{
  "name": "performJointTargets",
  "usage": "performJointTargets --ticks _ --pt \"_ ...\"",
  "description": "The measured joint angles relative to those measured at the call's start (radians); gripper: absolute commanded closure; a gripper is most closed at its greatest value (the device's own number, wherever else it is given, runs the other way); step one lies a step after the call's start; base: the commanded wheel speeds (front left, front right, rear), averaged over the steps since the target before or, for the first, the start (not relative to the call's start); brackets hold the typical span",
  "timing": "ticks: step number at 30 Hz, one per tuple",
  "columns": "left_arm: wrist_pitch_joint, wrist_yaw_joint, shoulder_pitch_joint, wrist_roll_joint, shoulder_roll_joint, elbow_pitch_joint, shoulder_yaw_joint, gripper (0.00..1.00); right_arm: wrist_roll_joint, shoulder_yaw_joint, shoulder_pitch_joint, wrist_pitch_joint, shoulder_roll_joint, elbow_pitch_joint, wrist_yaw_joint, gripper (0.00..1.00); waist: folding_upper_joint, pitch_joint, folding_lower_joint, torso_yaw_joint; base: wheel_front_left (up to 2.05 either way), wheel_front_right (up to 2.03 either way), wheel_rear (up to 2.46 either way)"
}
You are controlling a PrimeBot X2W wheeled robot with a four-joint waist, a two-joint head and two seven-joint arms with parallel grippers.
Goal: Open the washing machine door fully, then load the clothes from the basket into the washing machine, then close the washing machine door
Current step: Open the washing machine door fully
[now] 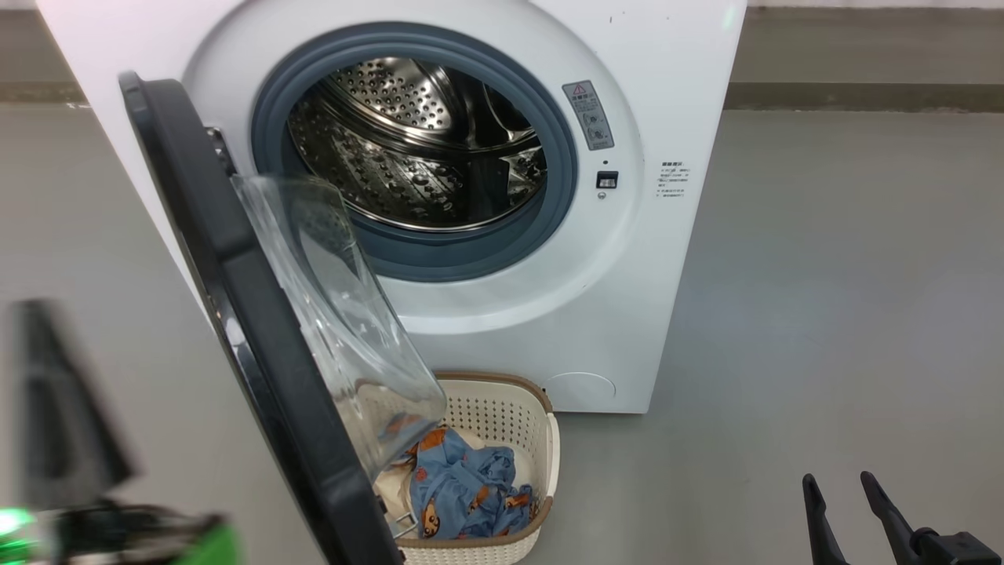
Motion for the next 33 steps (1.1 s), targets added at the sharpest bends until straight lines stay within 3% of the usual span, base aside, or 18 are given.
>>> performJointTargets --ticks 3,7,9,12,17,33 --pt "0.043 -0.038 -0.005 0.007 0.001 -0.056 -0.149 1.00 0.000 0.001 0.000 0.000 0.000 0.002 0.000 0.00 0.0000 -0.004 0.0000 0.004 0.00 0.00 0.00" --pt "0.153 -0.053 -0.005 0.006 0.003 -0.069 -0.346 1.00 0.003 0.004 0.001 0.000 0.000 0.004 0.000 0.00 0.0000 -0.003 0.0000 0.008 0.00 0.00 0.00" --pt "0.221 -0.044 0.016 -0.003 0.006 -0.013 -0.439 1.00 0.011 0.009 0.001 0.000 0.001 0.007 0.000 0.00 0.0000 0.001 0.0000 0.009 0.00 0.00 0.00" --pt "0.281 -0.042 0.072 -0.024 0.009 0.067 -0.500 1.00 0.014 0.012 0.001 0.000 0.001 0.009 0.000 0.00 0.0000 0.006 0.0000 0.009 0.00 0.00 0.00" --pt "0.333 -0.015 0.132 -0.050 0.014 0.165 -0.521 1.00 0.017 0.010 0.001 0.000 0.001 0.010 0.000 0.00 0.0000 0.018 0.0000 0.014 0.00 0.00 0.00" --pt "0.282 0.074 0.143 -0.082 0.011 0.248 -0.439 1.00 0.017 0.014 0.000 0.000 0.001 0.020 0.000 0.00 0.0000 0.031 0.0000 0.043 0.00 0.00 0.00"
